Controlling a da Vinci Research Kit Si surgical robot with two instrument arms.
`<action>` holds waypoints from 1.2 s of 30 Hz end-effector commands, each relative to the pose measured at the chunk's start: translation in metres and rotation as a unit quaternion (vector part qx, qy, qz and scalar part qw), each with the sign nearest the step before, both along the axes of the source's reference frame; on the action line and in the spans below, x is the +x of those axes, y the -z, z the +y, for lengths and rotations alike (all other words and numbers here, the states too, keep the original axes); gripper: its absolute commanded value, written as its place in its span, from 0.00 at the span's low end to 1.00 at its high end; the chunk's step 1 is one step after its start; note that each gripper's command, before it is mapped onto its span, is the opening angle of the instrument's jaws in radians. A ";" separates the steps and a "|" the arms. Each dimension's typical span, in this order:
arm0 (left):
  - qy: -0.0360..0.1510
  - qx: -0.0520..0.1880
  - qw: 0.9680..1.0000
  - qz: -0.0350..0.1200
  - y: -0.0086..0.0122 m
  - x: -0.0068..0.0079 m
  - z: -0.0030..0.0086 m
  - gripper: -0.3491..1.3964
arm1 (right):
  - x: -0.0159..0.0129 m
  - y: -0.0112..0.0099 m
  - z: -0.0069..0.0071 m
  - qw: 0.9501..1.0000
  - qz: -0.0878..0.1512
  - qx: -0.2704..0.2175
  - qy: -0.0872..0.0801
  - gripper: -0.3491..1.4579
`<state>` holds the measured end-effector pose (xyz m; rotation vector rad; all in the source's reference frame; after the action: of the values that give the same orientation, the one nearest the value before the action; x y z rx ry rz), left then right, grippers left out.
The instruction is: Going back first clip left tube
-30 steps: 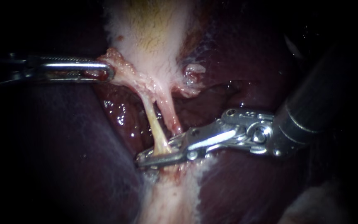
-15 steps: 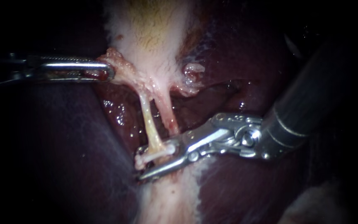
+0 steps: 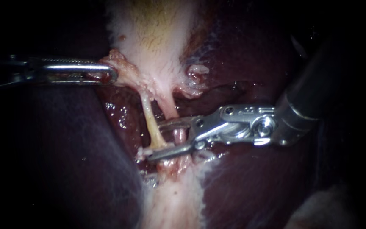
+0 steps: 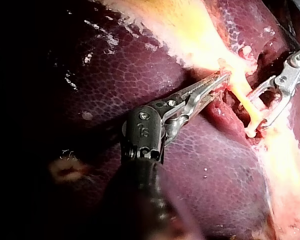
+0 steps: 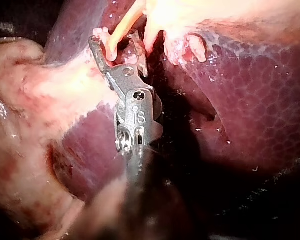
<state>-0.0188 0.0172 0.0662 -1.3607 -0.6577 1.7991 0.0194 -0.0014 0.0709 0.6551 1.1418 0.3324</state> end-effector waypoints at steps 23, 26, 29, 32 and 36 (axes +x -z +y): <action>-0.001 -0.001 1.000 0.000 -0.0001 0.0002 -0.0003 0.00 | -0.0108 0.0074 0.0003 0.992 0.029 -0.117 0.029 0.47; -0.001 -0.001 1.000 0.000 -0.0002 0.0002 -0.0003 0.00 | -0.0120 0.0084 0.0005 0.991 0.023 -0.128 0.020 0.47; -0.001 -0.001 1.000 0.000 -0.0002 0.0002 -0.0003 0.00 | -0.0129 0.0090 0.0013 0.990 0.017 -0.138 0.010 0.47; -0.001 -0.001 1.000 0.000 -0.0002 0.0002 -0.0003 0.00 | -0.0139 0.0094 0.0021 0.989 0.014 -0.145 0.006 0.47; -0.001 -0.001 1.000 0.000 -0.0002 0.0001 -0.0003 0.00 | -0.0150 0.0096 0.0029 0.989 0.010 -0.147 0.002 0.47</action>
<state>-0.0186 0.0168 0.0664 -1.3625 -0.6571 1.8017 0.0042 0.0015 0.0613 0.4028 1.1801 0.1507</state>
